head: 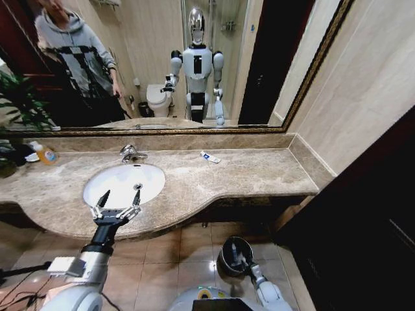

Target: Pick up the trash from the sink and place it in the trash bin.

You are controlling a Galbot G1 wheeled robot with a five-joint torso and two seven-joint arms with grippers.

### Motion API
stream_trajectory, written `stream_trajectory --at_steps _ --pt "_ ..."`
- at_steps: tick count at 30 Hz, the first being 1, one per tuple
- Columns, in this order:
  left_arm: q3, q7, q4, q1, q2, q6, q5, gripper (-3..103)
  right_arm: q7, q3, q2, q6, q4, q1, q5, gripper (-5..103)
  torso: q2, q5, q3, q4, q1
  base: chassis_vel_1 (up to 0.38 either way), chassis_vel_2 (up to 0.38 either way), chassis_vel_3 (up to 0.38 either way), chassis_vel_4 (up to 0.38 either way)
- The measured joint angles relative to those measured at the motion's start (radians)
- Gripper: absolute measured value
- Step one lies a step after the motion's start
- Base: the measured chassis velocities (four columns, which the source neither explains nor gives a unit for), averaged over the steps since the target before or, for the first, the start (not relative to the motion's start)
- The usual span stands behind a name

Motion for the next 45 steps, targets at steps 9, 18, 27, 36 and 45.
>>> stream_trajectory --at_steps 9,18,27,36,45 --pt "0.0 0.0 0.0 0.0 0.0 0.0 0.0 100 -0.002 0.003 -0.005 0.014 0.004 -0.016 0.009 69 0.0 0.0001 0.0 0.0 0.0 0.0 0.0 0.0 0.0" --pt "0.0 0.0 0.0 0.0 0.0 0.0 0.0 100 -0.01 0.009 -0.006 0.031 0.03 -0.049 0.014 99 0.0 0.0 0.0 0.0 0.0 0.0 0.0 0.0 0.0" --pt "0.0 0.0 0.0 0.0 0.0 0.0 0.0 100 -0.012 0.018 -0.004 0.037 0.088 -0.085 0.026 100 0.0 0.0002 0.0 0.0 0.0 0.0 0.0 0.0 0.0" --pt "0.0 0.0 0.0 0.0 0.0 0.0 0.0 100 -0.002 0.093 -0.037 0.114 0.423 -0.255 0.163 100 0.0 0.0002 0.0 0.0 0.0 0.0 0.0 0.0 0.0" --pt "0.0 0.0 0.0 0.0 0.0 0.0 0.0 100 -0.069 0.169 -0.037 0.122 0.865 -0.484 0.32 100 0.0 0.0 0.0 -0.0001 0.0 0.0 0.0 0.0 0.0"
